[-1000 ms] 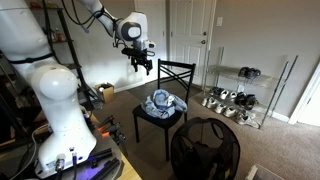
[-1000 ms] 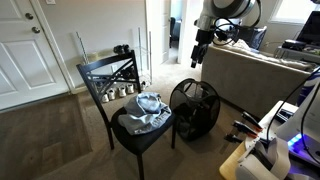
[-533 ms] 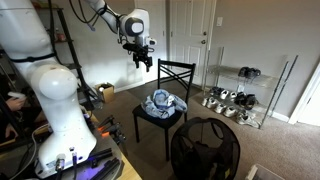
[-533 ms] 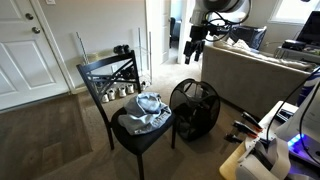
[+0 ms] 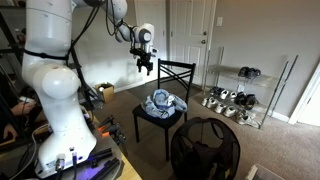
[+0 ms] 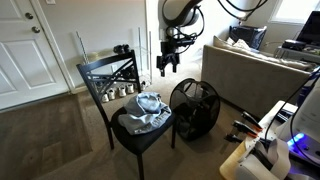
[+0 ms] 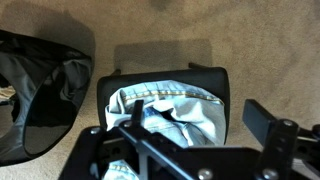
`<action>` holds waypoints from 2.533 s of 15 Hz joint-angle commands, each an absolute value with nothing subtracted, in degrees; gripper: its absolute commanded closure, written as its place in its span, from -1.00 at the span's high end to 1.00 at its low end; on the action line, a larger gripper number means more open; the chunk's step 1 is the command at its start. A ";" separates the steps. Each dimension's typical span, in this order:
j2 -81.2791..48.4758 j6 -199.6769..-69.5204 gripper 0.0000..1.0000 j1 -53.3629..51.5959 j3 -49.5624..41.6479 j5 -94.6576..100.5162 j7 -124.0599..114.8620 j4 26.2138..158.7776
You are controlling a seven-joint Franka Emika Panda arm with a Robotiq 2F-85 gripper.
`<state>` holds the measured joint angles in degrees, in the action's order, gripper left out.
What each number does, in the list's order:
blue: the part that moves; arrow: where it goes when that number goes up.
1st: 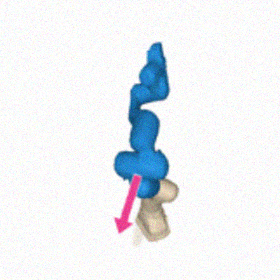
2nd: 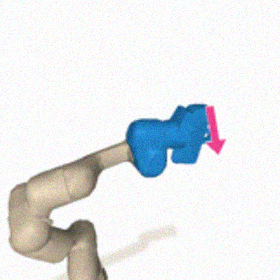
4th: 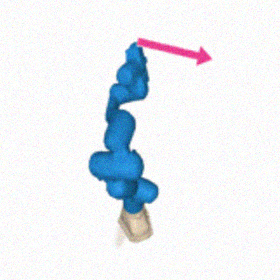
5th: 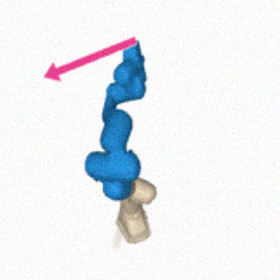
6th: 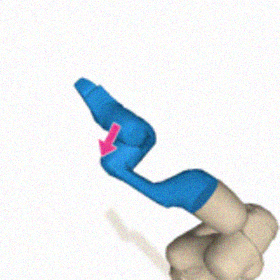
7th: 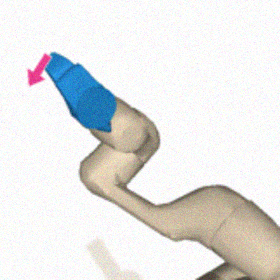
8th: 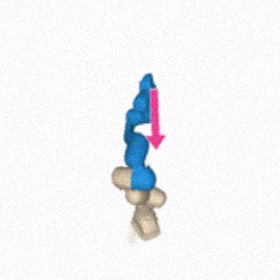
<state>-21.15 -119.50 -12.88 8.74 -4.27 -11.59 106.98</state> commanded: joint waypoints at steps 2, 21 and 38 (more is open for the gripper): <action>-32.26 -112.22 1.00 -14.28 7.62 -3.24 -14.92 92.43; -45.98 -110.87 1.00 -13.77 4.81 -3.07 -12.78 78.04; -75.25 -138.79 1.00 -11.03 12.28 -7.94 1.67 59.43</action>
<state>-70.88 -136.39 -11.79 10.70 -7.41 -1.63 65.07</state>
